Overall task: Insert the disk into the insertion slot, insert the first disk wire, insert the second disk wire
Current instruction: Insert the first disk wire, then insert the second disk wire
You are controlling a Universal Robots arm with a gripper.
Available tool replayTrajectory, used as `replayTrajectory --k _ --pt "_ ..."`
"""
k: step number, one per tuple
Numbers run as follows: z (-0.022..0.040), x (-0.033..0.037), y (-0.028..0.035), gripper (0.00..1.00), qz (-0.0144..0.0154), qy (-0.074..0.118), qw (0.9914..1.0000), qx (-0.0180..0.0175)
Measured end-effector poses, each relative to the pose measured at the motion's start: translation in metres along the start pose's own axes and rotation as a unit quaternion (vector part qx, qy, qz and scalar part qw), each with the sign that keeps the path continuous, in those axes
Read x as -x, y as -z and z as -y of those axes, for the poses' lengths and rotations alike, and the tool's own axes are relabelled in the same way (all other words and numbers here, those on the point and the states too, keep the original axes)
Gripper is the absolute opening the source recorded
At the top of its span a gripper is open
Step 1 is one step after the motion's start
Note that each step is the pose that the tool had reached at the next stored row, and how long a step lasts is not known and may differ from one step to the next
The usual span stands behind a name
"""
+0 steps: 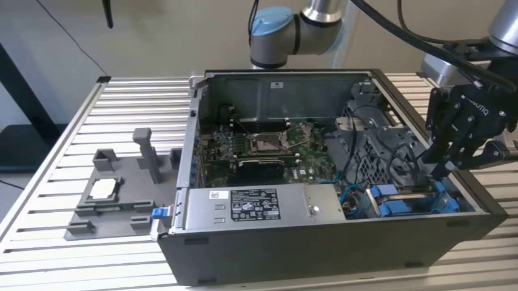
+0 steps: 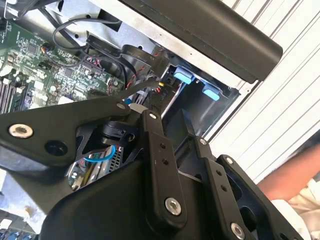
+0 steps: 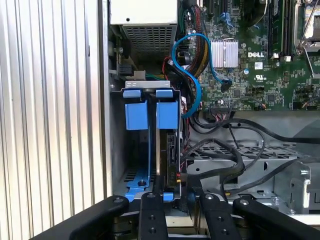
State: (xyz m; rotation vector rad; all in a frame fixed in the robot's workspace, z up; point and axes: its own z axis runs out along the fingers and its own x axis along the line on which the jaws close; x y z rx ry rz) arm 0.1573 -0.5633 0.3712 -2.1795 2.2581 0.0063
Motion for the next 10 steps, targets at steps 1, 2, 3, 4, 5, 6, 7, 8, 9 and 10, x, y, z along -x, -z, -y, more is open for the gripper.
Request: replayTrajectory --k 1,2,3,4,5,6,7,8,9,10 --pt "0.0001 0.0000 0.0000 0.33 0.0000 0.000 1.00000 0.0001" --pt "0.0021 0.0002 0.0003 0.33 -0.0001 0.000 1.00000 0.0020" --pt "0.0039 0.0002 0.0009 0.33 0.0000 0.000 0.99999 0.0046" --pt "0.0057 0.0002 0.0017 0.33 0.0006 0.000 0.99997 0.0071" --pt "0.0076 0.0003 0.0027 0.33 0.0015 0.000 0.99995 0.0095" --pt "0.0095 0.0004 0.0039 0.33 0.0029 0.000 0.99993 0.0112" --pt "0.0111 0.0004 0.0053 0.33 0.0048 0.000 0.99992 0.0121" --pt "0.0126 0.0005 0.0069 0.33 0.0069 0.000 0.99990 0.0125" --pt "0.0137 0.0006 0.0084 0.33 0.0102 0.000 0.99987 0.0127" --pt "0.0150 0.0006 0.0093 0.33 0.0147 0.001 0.99981 0.0129"
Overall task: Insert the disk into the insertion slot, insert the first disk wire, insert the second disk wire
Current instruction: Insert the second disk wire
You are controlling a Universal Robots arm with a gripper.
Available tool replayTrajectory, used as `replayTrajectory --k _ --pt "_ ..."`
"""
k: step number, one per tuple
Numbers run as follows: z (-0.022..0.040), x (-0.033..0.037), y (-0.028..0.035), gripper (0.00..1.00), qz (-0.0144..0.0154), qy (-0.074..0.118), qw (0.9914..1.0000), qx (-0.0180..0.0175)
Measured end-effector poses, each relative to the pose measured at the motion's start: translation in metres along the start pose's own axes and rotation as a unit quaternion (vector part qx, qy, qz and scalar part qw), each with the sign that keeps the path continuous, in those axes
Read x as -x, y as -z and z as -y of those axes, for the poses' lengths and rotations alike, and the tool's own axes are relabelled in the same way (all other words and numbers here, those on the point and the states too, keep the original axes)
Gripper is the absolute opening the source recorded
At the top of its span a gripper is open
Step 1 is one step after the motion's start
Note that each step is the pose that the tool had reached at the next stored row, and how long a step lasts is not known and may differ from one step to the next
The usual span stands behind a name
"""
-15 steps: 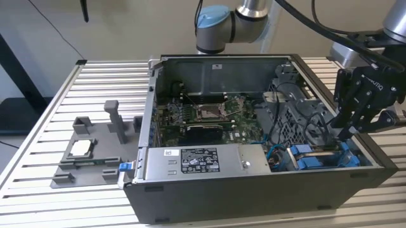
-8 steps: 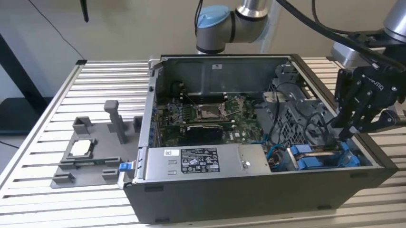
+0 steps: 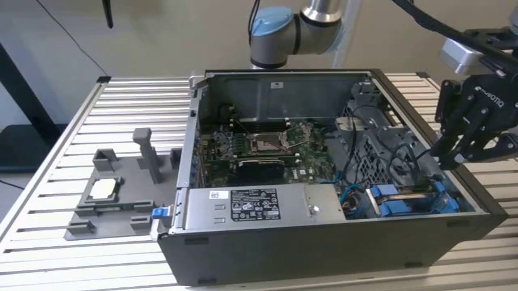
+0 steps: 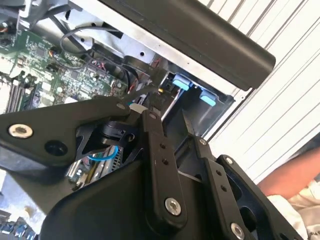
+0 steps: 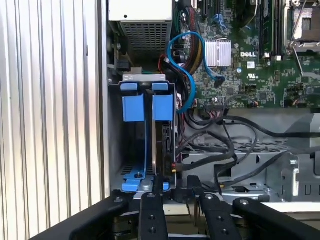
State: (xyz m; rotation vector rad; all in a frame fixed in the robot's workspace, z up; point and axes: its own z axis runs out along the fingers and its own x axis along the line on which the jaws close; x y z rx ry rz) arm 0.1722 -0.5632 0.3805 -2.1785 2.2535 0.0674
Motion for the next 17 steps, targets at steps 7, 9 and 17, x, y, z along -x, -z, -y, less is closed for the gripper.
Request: replayTrajectory --k 7,9,17 --pt "0.0178 0.0006 0.0004 0.33 0.0341 0.002 0.99940 0.0054" --pt "0.0209 0.0010 -0.0011 0.33 0.0341 0.002 0.99938 0.0083" --pt "0.0241 0.0033 -0.0072 0.33 0.0334 -0.002 0.99920 0.0219"
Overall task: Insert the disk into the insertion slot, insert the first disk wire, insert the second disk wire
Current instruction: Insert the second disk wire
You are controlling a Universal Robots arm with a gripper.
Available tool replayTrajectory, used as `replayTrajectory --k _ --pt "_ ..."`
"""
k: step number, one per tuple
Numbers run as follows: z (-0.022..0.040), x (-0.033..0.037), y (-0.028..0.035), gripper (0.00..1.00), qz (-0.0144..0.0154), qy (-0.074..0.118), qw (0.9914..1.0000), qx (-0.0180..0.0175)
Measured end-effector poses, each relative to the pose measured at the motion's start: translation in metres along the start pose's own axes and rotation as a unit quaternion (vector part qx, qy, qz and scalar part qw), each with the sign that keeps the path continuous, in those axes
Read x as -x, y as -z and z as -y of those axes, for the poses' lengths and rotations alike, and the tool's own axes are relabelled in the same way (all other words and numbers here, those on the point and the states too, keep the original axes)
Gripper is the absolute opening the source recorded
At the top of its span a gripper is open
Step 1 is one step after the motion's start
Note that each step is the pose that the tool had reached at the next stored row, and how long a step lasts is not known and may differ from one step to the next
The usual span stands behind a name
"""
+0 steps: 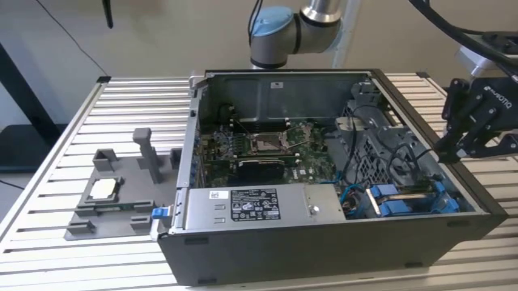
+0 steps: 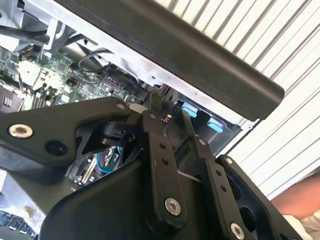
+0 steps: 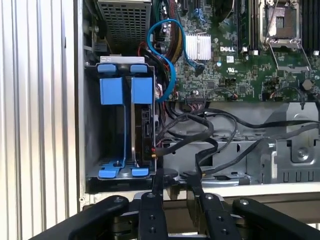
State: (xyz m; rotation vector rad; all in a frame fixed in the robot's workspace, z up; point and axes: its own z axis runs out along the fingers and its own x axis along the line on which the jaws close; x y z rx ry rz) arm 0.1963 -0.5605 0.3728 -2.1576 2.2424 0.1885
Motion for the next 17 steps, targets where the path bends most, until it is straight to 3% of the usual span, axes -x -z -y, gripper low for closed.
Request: replayTrajectory --k 3,4,6,11,17 --pt "0.0016 0.0000 0.0001 0.25 -0.0003 -0.002 0.99997 0.0069" --pt "0.0021 0.0001 0.0001 0.18 -0.0006 -0.003 0.99996 0.0089" --pt "0.0027 0.0002 0.0001 0.16 -0.0011 -0.004 0.99993 0.0112" --pt "0.0002 0.0004 0.0009 0.16 -0.0013 -0.004 0.99993 0.0114" --pt "-0.0159 0.0042 0.0011 0.16 -0.0011 -0.005 0.99993 0.0108"
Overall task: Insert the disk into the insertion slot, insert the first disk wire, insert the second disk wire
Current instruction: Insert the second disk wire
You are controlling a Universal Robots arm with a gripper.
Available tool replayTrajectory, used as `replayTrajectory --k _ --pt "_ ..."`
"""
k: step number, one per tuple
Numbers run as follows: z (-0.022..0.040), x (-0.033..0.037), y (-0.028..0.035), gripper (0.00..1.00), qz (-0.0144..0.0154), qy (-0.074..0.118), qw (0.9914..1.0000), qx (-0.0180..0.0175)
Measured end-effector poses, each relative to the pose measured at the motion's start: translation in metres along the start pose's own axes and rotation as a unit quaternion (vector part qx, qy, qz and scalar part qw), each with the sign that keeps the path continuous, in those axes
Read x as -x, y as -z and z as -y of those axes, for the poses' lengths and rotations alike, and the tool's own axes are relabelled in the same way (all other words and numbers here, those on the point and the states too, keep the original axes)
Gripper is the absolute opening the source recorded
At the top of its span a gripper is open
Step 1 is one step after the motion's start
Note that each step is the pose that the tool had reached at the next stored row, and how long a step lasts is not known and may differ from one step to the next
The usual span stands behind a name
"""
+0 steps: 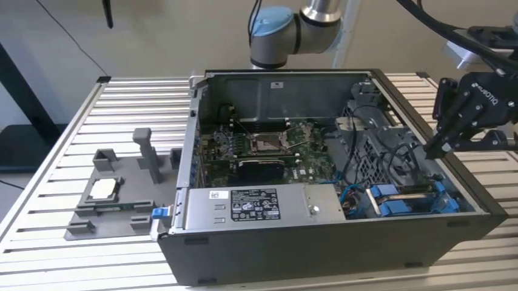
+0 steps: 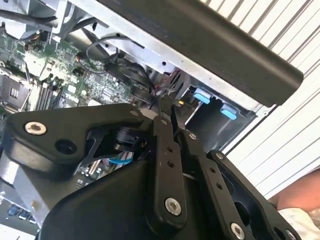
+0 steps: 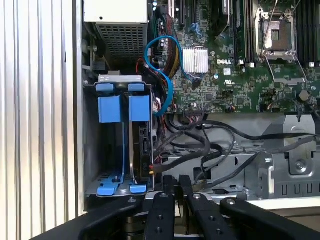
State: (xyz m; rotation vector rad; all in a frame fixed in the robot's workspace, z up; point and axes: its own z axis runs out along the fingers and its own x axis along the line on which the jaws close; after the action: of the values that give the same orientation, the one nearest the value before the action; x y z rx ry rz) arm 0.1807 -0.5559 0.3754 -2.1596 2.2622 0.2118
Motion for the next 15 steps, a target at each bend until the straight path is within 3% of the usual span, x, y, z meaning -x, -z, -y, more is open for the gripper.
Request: replayTrajectory --k 7,12,13,15 --pt "-0.0157 0.0059 0.0063 0.16 0.0000 -0.001 1.00000 -0.0007" --pt "-0.0309 0.0059 0.0065 0.16 -0.0007 -0.001 1.00000 -0.0008" --pt "-0.0328 0.0059 0.0063 0.16 -0.0036 -0.001 0.99999 -0.0010" --pt "-0.0355 0.0058 0.0060 0.16 -0.0185 -0.003 0.99982 -0.0018"
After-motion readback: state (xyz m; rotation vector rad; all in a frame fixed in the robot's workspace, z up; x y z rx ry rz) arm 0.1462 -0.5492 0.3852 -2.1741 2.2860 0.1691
